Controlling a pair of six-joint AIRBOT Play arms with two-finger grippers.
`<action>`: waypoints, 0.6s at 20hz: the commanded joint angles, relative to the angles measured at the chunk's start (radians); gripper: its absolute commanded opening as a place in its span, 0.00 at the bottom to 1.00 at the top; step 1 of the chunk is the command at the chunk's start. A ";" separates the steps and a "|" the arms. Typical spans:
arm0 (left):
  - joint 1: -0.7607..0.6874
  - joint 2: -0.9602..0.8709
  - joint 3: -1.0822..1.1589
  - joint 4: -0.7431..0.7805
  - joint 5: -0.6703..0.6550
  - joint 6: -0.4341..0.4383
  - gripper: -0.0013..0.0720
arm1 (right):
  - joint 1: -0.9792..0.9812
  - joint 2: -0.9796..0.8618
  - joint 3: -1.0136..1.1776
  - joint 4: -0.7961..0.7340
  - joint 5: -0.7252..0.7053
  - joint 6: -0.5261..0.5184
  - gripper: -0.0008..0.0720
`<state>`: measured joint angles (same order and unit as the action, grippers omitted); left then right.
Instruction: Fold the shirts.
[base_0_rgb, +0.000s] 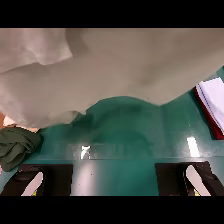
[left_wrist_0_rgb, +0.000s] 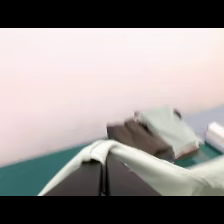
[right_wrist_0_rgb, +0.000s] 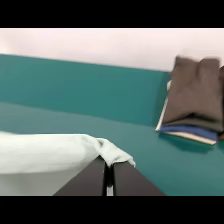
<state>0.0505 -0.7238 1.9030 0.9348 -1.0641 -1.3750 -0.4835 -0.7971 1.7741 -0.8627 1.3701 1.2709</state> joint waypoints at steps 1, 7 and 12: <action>0.000 0.006 0.116 0.020 -0.010 -0.046 0.04 | -0.062 -0.071 0.212 -0.002 0.097 0.031 0.03; 0.000 -0.163 -0.064 0.069 -0.175 -0.092 0.05 | 0.047 -0.258 0.192 -0.063 0.142 0.064 0.03; -0.010 -0.486 -0.298 0.063 -0.184 -0.062 0.05 | 0.280 -0.481 -0.014 -0.399 0.142 0.093 0.03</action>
<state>0.0456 -1.0512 1.7145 1.0046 -1.2243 -1.4574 -0.3069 -1.1629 1.8511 -1.0809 1.5047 1.3476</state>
